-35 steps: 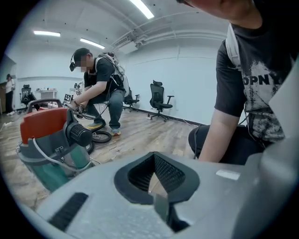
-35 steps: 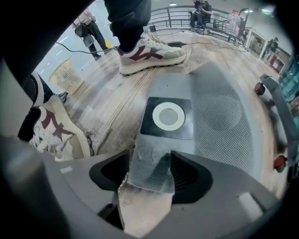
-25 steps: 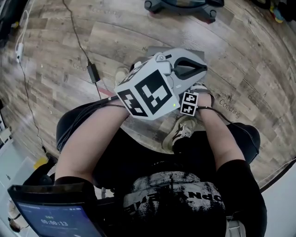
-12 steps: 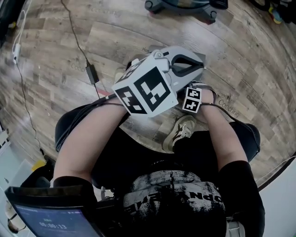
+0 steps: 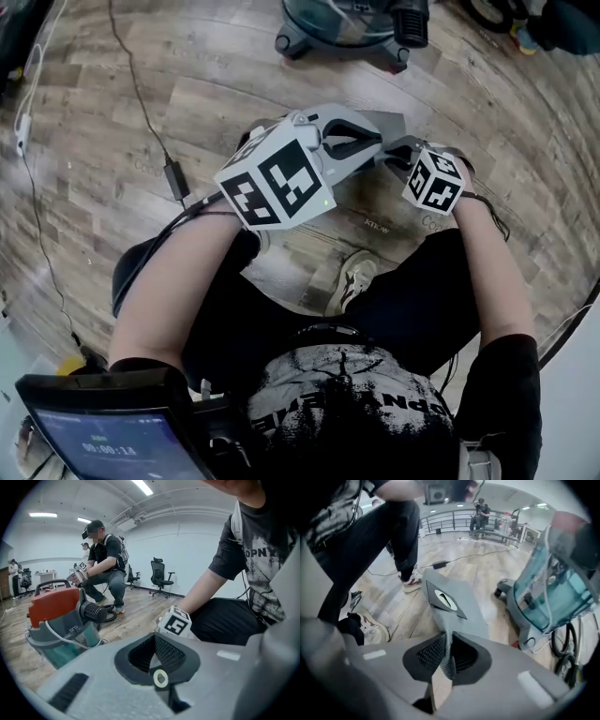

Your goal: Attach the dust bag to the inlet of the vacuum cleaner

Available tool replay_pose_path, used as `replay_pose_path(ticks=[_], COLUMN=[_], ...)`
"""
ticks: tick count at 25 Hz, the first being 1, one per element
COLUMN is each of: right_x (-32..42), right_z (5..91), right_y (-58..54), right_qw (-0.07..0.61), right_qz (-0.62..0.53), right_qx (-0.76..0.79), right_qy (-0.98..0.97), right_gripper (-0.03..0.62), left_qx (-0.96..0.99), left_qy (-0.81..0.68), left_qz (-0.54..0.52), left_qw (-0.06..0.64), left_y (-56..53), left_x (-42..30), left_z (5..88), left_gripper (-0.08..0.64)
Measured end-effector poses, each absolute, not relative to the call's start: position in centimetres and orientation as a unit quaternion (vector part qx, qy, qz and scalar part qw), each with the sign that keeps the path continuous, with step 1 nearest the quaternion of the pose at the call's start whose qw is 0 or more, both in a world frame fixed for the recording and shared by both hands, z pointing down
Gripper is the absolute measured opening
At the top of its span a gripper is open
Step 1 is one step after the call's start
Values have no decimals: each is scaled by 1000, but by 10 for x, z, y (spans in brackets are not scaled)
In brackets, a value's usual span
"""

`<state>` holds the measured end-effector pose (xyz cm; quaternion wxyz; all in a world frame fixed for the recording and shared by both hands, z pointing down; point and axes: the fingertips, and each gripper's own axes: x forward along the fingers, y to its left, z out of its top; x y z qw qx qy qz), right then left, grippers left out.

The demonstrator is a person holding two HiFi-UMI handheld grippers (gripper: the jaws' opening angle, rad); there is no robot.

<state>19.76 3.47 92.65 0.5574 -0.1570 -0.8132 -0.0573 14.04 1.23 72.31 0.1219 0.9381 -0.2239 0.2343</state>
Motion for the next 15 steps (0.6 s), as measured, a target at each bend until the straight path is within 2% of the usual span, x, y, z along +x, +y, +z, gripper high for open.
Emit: replay_pose_path(ticks=[2,4,6,10,15], right_x=[193,192,191,190,187], right_z=[898,875,857,827,795], right_y=[11,-8,-16,-22,-25], right_qw=[542,536,532,520,505], right_qz=[-53,-55,-57,-44,-28], right_qx=[-140,-132,-133,-137,-133], right_qy=[-827,-832,-835,-842,-852], right_gripper=[31,31,31,31,31], left_qx=[935,934,934,914,896], left_qy=[-226,-223,-223,-222,-187], left_qz=[245,243,242,332,401], left_qw=[123,136,142,72,45], left_y=[8,6,6,7,19], left_x=[135,132,129,115,116], left_z=[722,717,712,730,752], left_gripper=[5,74,101,150,175])
